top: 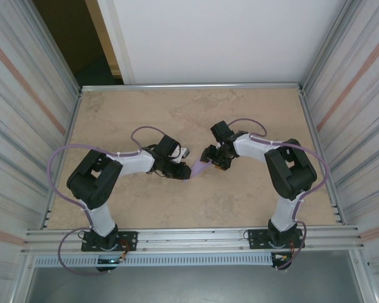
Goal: Fold a paper plane with a square sheet of paper (pick it up from the middle)
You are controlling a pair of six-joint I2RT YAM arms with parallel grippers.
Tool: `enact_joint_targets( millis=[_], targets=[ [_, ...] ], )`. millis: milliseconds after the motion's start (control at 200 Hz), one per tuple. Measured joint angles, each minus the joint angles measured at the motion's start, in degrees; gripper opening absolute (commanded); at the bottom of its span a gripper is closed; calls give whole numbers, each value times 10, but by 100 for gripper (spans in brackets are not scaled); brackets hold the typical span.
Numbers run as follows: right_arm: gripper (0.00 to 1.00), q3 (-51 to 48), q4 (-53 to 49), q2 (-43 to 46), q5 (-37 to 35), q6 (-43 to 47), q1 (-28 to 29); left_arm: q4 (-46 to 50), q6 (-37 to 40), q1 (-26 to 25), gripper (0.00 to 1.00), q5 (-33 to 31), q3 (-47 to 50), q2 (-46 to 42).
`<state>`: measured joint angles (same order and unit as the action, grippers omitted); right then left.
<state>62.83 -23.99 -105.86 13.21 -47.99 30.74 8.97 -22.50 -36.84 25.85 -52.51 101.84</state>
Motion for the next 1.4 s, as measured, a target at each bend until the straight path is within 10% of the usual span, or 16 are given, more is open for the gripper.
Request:
enact_joint_targets(
  millis=[396,1403],
  targets=[
    [61,4,-6,-3,-4,0,2,17,-9,-3,38,7,-21,0],
    [61,-7,7,17,3,-10,-1,66,-47,-1,27,9,-90,58]
  ],
)
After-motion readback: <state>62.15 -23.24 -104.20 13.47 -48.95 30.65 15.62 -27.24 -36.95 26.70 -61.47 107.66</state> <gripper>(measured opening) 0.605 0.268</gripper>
